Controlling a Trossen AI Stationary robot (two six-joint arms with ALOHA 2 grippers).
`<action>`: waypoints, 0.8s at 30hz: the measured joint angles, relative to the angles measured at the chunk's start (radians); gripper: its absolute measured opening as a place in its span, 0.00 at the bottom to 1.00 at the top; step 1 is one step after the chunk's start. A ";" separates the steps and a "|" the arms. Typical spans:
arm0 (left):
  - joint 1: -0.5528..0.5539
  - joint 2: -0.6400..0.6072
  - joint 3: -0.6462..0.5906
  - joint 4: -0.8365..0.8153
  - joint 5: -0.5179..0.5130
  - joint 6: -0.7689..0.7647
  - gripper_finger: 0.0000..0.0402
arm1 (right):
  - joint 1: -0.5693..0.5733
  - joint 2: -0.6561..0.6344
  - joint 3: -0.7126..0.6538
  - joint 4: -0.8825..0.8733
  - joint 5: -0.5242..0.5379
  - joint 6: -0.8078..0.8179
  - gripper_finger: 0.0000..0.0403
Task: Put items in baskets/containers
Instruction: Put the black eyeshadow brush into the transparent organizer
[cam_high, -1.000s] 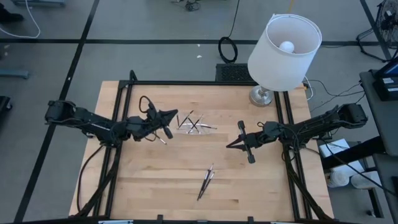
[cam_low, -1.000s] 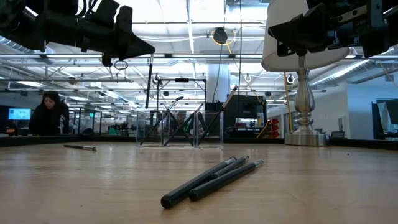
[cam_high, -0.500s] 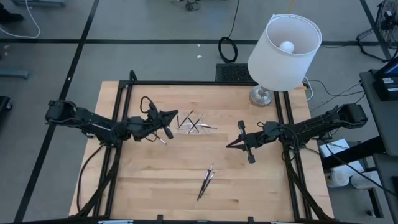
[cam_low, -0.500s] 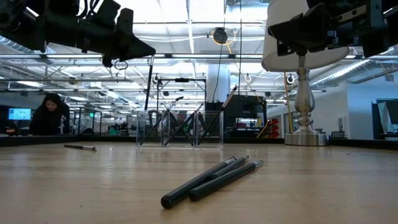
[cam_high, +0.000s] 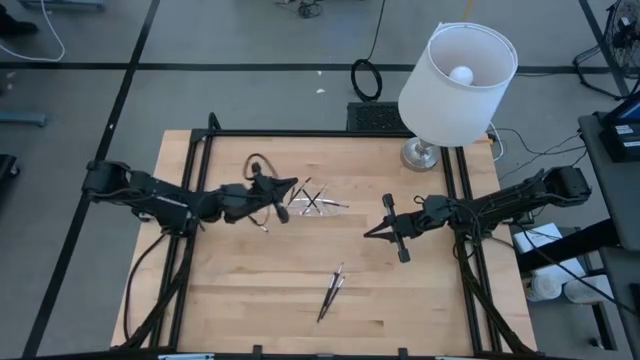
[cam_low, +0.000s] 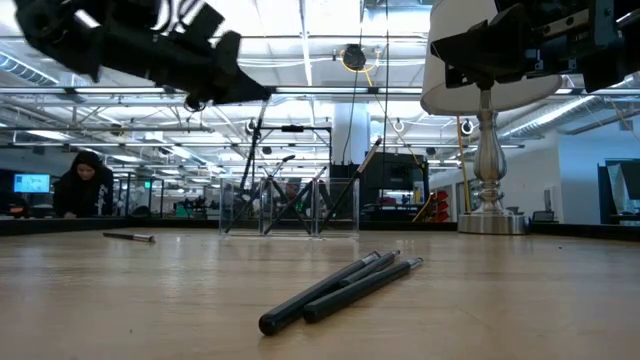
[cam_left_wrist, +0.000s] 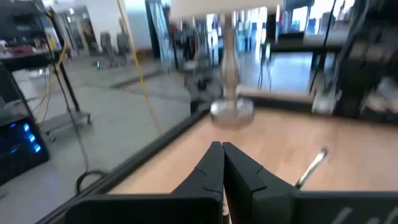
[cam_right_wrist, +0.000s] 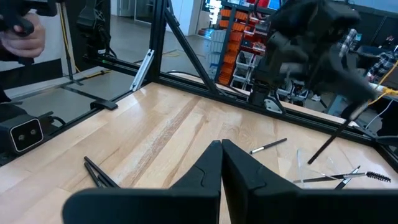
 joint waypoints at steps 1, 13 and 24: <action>0.005 0.016 0.028 -0.046 0.004 0.003 0.00 | 0.000 0.000 0.000 0.000 0.000 0.000 0.00; 0.010 0.155 0.230 -0.345 0.000 0.018 0.00 | 0.000 0.000 0.000 -0.016 0.000 0.006 0.00; 0.013 0.214 0.228 -0.389 -0.025 -0.027 0.00 | 0.000 0.000 0.000 -0.016 -0.003 0.031 0.00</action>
